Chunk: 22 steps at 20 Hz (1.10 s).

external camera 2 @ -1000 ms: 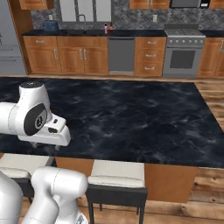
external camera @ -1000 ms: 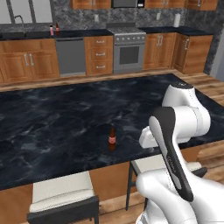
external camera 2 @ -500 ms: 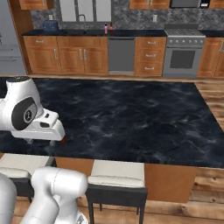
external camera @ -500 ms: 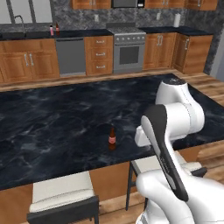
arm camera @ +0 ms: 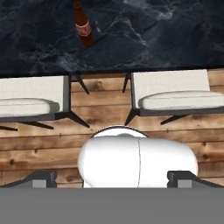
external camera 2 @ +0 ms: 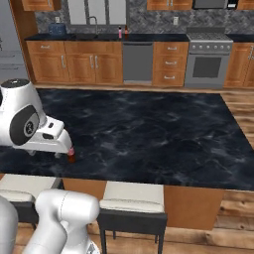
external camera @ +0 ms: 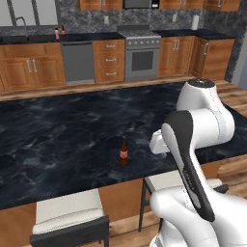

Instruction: Place the large bottle from the dining counter next to the other large bottle outside the sink, and place the small bottle from the dining counter next to the other small bottle inside the sink.

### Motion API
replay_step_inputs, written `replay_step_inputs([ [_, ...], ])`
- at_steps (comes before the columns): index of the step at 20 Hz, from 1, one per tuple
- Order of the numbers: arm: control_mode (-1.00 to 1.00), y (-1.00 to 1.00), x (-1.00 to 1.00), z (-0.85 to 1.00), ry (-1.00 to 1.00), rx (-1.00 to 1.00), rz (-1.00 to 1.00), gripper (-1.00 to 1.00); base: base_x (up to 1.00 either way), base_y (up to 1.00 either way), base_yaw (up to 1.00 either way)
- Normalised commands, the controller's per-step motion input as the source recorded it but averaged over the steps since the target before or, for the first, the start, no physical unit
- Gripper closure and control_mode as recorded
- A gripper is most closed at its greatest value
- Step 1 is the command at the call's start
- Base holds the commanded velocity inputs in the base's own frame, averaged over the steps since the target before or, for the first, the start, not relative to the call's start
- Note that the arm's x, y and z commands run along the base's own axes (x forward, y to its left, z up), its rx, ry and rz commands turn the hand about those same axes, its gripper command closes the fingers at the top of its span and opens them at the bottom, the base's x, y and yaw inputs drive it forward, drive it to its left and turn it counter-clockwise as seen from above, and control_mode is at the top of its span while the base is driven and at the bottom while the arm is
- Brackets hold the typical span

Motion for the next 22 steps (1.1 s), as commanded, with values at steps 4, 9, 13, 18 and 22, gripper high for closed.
replay_step_inputs([
  [4, -1.0, 0.0, 0.09, 0.32, 0.0, 0.13, 0.02, -1.0, 0.0, 0.0, 0.0],
  [9, -1.0, 0.03, 0.0, 0.5, 0.0, 0.06, 0.04, -1.0, 0.0, 0.0, 0.0],
  [13, -1.0, 0.19, 0.0, 0.22, 0.0, 0.0, 0.01, -1.0, 0.0, 0.0, 0.0],
  [18, -1.0, 0.32, 0.05, -0.01, 0.0, -0.04, 0.0, -1.0, 0.0, 0.0, 0.0],
  [22, -1.0, 0.2, 0.1, -0.14, 0.0, 0.0, -0.02, -1.0, 0.0, 0.0, 0.0],
])
